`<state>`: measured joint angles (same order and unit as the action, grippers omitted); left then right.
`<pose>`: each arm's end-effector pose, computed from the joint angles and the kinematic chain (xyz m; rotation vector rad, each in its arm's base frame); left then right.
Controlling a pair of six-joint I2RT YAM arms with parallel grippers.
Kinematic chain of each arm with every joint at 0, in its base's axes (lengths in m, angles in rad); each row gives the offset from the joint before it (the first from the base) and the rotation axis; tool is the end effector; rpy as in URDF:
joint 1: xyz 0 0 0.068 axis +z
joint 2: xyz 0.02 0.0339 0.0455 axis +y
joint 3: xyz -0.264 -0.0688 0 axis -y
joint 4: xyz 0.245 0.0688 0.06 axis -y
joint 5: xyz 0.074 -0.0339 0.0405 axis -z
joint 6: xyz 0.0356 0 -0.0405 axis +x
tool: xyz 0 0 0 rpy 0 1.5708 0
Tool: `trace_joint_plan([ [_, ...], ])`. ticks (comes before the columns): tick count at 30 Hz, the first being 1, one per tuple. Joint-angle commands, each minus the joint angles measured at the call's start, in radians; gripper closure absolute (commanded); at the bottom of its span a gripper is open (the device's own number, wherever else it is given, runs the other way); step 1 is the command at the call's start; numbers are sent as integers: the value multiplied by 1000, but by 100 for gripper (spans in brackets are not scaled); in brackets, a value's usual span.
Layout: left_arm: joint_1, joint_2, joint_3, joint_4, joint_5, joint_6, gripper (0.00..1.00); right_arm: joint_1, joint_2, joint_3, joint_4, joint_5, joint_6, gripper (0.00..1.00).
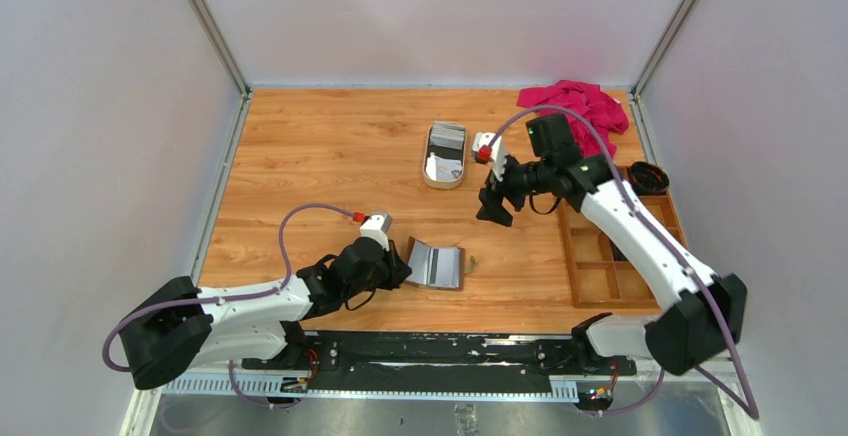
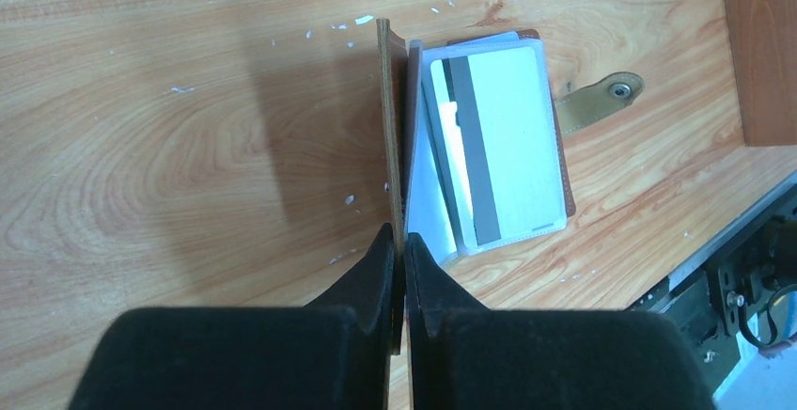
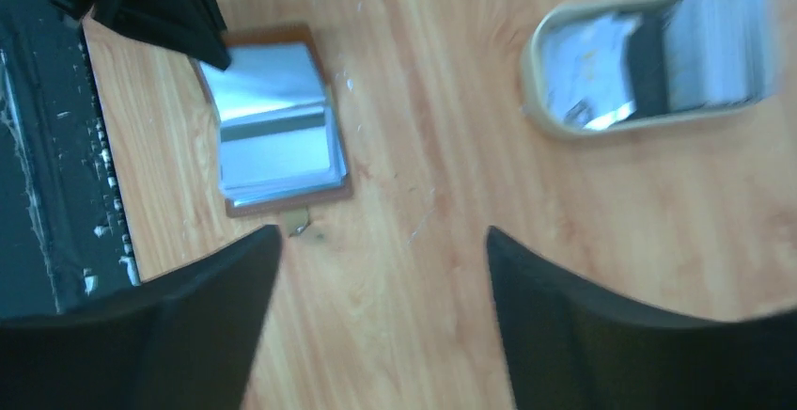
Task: Put the credit cards into the card holder
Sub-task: Open the card holder at the center of the board.
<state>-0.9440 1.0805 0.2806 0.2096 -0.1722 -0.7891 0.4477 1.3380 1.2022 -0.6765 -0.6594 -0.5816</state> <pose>0.1223 -0.1584 0.1518 0.0712 2.2655 -0.7944 0.2432 0.1410 0.3225 -1.3779 1.8118 0.7099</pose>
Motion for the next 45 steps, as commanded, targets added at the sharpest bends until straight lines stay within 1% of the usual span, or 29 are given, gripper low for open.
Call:
trace_joint_plan([
  [1,5,-9,10,19,24,2,100,-9,-82,-22,95,-107,-121,1],
  [2,5,-5,9,29,28,0,100,-10,-41,-24,93,-150,-86,0],
  [3,5,2,9,36,31,-3,100,-10,-8,-16,71,-226,-80,0],
  [5,5,11,9,55,44,-9,100,-6,63,-2,-6,-368,-108,0],
  [7,5,22,2,83,62,-23,100,10,93,-29,-32,-413,-139,0],
  [9,5,35,-6,115,78,-35,100,32,78,-85,2,-381,-177,0],
  [12,5,62,-18,167,91,-50,100,54,31,-191,110,-344,-162,0],
  [14,7,86,-21,211,106,-60,100,58,14,-234,155,-325,-158,0],
  [18,8,132,-32,284,136,-79,100,59,27,-244,168,-318,-150,0],
  [21,9,151,-36,309,144,-86,100,66,31,-248,175,-304,-153,3],
  [29,8,162,-44,328,145,-93,100,99,81,-240,181,-269,-133,16],
  [39,10,172,-53,328,145,-93,100,142,150,-212,181,-218,-88,36],
  [45,13,167,-58,327,142,-93,100,156,176,-202,182,-196,-73,44],
])
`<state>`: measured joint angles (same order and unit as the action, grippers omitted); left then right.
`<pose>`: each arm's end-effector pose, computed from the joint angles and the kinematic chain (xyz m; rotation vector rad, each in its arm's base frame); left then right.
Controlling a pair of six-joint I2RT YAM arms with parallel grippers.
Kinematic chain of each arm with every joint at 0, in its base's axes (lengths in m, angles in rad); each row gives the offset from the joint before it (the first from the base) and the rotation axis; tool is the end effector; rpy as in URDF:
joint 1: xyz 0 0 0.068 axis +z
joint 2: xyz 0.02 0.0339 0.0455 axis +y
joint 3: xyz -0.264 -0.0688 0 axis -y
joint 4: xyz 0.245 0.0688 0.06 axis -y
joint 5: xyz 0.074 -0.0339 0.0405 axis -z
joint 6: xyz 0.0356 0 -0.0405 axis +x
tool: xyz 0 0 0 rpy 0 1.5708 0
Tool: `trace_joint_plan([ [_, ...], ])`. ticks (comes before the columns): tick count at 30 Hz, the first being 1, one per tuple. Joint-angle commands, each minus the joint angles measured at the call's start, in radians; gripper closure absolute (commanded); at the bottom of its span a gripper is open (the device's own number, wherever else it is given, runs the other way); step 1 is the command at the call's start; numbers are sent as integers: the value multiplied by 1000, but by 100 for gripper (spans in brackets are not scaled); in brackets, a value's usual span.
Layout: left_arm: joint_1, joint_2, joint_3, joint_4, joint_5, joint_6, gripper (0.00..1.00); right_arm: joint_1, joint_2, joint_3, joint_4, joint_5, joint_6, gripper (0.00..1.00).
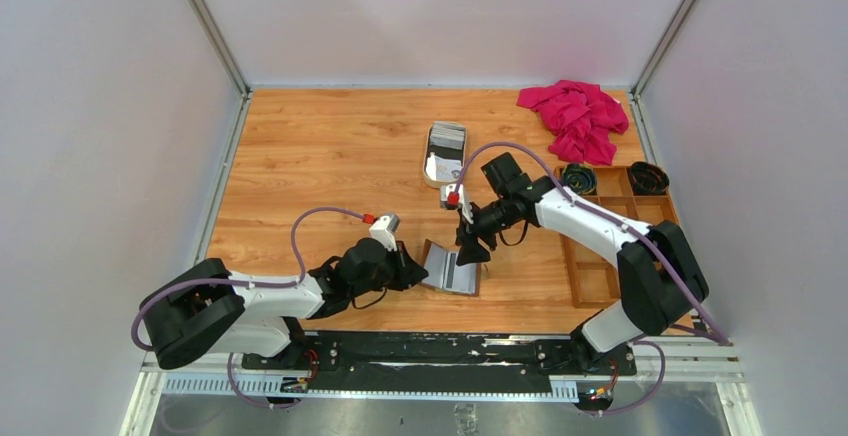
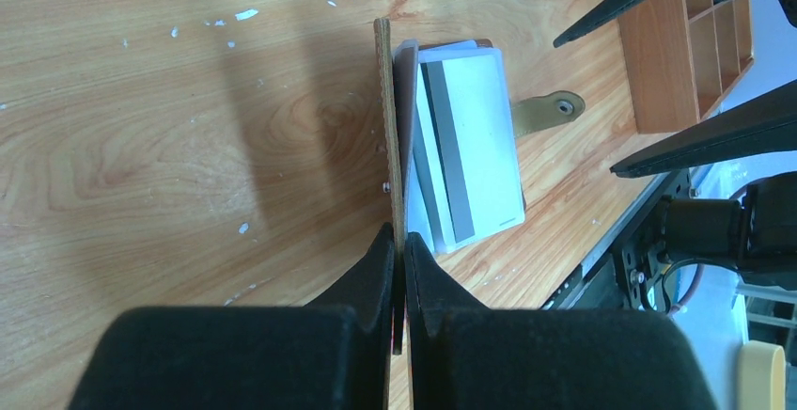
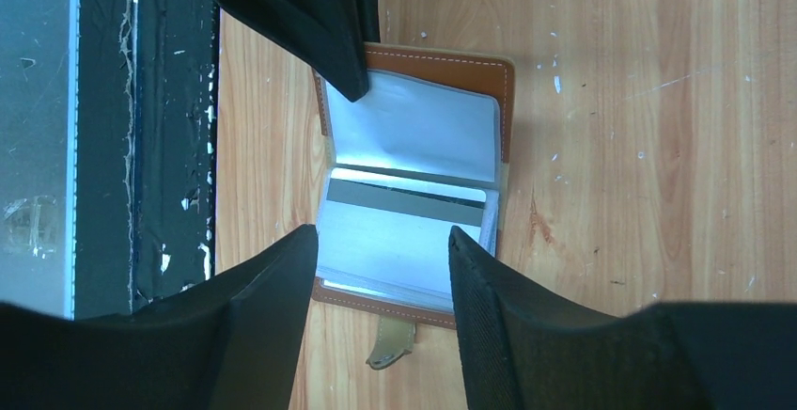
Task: Put the credit cards into the card holder
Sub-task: Open the card holder at the center of the board.
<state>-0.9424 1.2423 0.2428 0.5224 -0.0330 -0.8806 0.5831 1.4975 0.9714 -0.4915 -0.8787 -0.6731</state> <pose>0.1274 -0.1733 0.1394 0.0466 2.2338 -1.0525 0.2299 0.1845 0.2234 -1.6359 1.7186 1.0742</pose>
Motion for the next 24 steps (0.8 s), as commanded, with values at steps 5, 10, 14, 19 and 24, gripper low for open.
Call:
trace_joint_plan([
  [5,13,4,-24,13,2,-3,100,24,29,36,-4,35,30,48],
  [10,15,0,-28,14,2,-3,100,24,36,39,-5,43,40,49],
  [14,16,-5,-31,14,2,-3,100,24,42,47,-13,49,43,49],
  [19,19,-8,-34,14,4,-3,100,24,48,55,-26,49,39,50],
  [24,22,-12,-36,14,7,-3,100,24,53,61,-34,52,36,50],
])
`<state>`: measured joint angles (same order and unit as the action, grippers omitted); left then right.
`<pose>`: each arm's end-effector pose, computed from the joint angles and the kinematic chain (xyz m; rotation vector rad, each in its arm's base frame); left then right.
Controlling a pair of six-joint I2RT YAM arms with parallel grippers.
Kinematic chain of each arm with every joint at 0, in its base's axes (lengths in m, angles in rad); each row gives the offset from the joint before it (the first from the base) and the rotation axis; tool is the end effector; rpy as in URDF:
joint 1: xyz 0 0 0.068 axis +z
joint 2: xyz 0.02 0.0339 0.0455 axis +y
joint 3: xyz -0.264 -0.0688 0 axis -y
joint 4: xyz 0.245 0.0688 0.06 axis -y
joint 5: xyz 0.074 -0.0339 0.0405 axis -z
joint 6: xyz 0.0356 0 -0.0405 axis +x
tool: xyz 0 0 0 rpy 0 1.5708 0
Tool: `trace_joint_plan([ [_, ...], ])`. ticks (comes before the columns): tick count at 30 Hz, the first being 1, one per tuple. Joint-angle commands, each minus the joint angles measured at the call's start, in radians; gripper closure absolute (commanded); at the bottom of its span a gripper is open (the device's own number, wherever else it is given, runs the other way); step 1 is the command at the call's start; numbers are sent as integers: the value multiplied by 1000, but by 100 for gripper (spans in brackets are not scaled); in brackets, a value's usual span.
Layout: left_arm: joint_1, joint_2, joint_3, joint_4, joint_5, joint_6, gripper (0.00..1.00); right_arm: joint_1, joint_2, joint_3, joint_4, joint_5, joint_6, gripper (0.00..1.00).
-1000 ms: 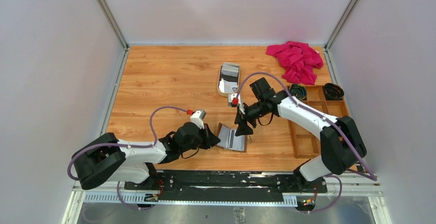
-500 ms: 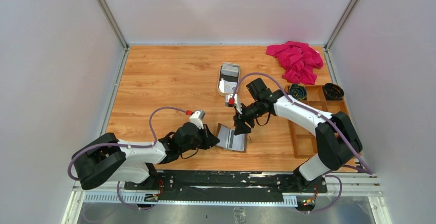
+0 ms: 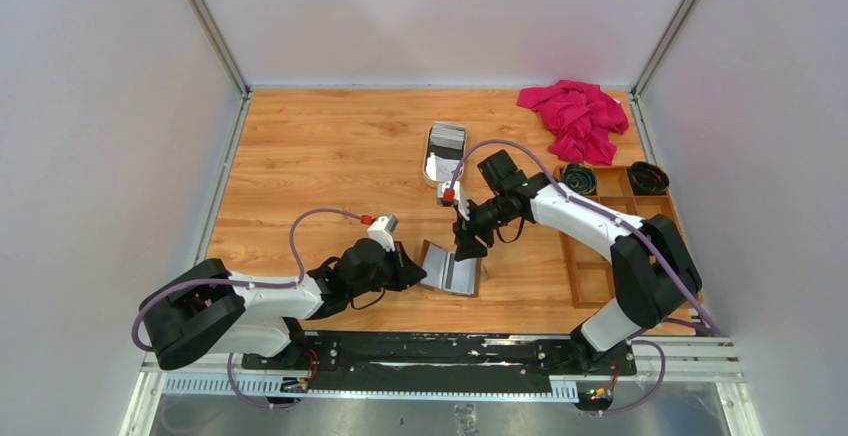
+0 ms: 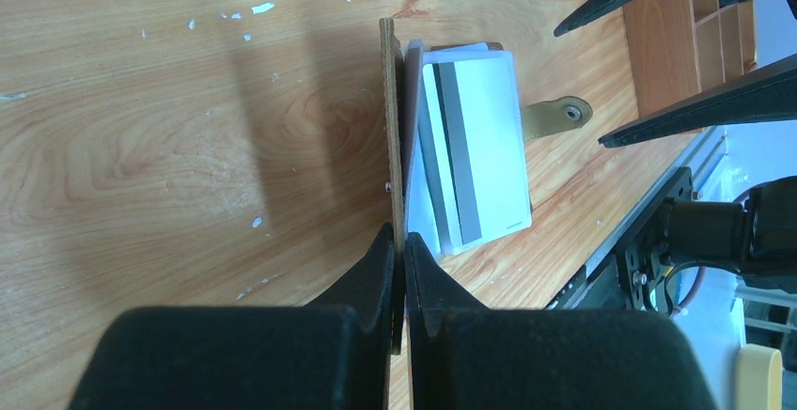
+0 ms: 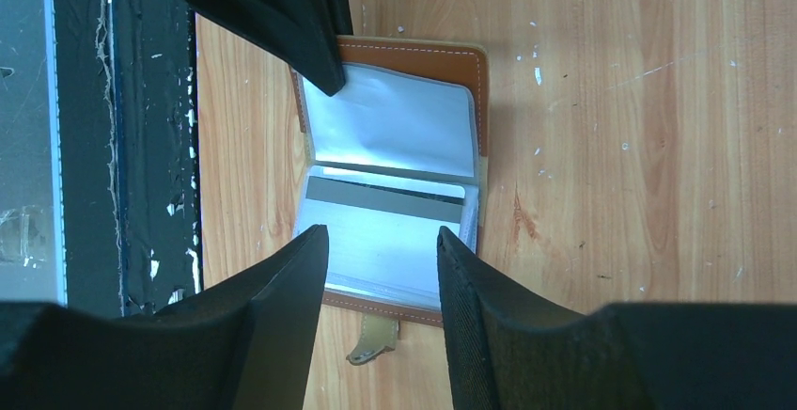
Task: Put the credit cards into the card holder
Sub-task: Open the card holder at the center of the board.
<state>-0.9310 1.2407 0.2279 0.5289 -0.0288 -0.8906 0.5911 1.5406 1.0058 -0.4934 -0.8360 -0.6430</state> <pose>0.1274 -0.1695 0.1362 0.0258 2.2420 -1.0502 0.2376 0.1913 0.2203 -1.6245 1.7792 1.0445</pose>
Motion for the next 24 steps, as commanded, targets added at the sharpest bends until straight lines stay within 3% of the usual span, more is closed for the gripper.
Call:
trace_joint_plan([
  [1,12,-12,-22,7,4,7,100,16,10,27,-33,9,5,50],
  [15,19,-16,-24,8,10,2,100,16,22,31,-34,0,19,51],
  [24,24,-12,-25,8,13,-2,97,19,77,48,-32,-30,66,57],
])
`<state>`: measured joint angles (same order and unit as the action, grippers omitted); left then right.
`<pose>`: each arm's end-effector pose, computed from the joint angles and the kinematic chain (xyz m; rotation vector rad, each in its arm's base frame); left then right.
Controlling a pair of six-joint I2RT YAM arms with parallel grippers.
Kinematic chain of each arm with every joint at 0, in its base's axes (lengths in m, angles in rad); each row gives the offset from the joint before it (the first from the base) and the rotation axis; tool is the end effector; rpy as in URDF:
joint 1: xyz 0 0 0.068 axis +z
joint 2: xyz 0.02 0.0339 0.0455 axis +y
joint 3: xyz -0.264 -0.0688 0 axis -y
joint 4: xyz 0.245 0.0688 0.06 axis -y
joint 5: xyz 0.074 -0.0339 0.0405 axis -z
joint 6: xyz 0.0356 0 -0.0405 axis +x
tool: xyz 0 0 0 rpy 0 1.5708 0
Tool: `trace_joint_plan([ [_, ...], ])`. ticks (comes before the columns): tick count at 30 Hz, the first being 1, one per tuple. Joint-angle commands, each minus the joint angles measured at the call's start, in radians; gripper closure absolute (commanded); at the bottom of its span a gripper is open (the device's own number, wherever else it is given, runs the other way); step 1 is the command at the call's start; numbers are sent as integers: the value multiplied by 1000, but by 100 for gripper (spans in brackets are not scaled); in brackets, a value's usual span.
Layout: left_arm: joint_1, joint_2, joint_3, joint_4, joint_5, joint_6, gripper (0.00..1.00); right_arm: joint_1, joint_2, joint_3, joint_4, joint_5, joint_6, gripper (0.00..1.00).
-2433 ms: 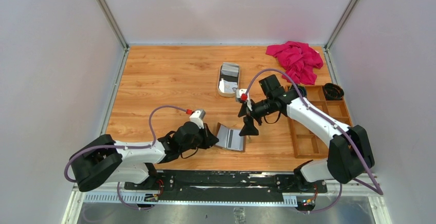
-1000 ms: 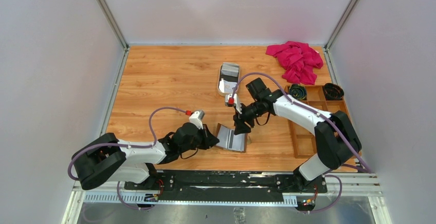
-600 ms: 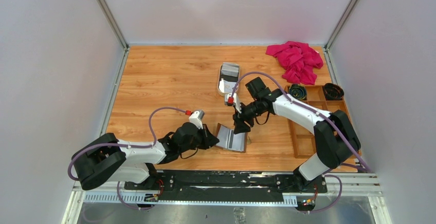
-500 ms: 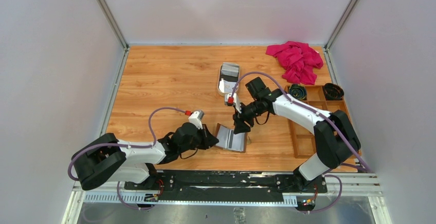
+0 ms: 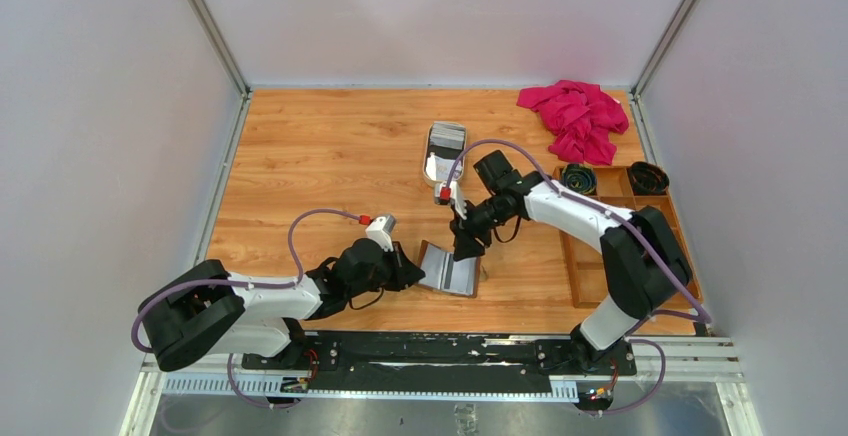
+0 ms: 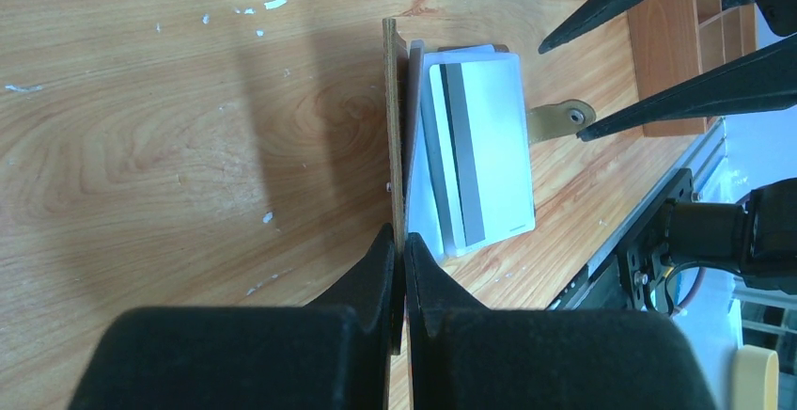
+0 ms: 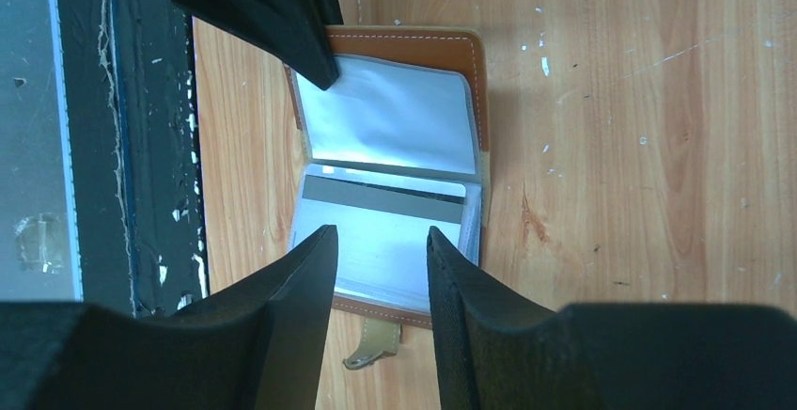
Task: Put the credit cards into the card holder
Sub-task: Open the card holder at the center of the board.
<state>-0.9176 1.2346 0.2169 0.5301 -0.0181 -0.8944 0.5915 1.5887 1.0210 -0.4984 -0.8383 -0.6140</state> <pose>0.1278 -0.1660 0.1344 0.0138 2.2476 -1.0516 0.2433 0.1953 0.2107 -1.6078 1.8437 1.0757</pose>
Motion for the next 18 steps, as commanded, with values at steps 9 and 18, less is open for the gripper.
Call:
trace_joint_plan([
  [9,11,-3,-17,6,6,-3,97,68,139,76,19,-18,161,65],
  [18,13,-10,-21,7,8,-3,88,108,217,102,82,50,271,72],
])
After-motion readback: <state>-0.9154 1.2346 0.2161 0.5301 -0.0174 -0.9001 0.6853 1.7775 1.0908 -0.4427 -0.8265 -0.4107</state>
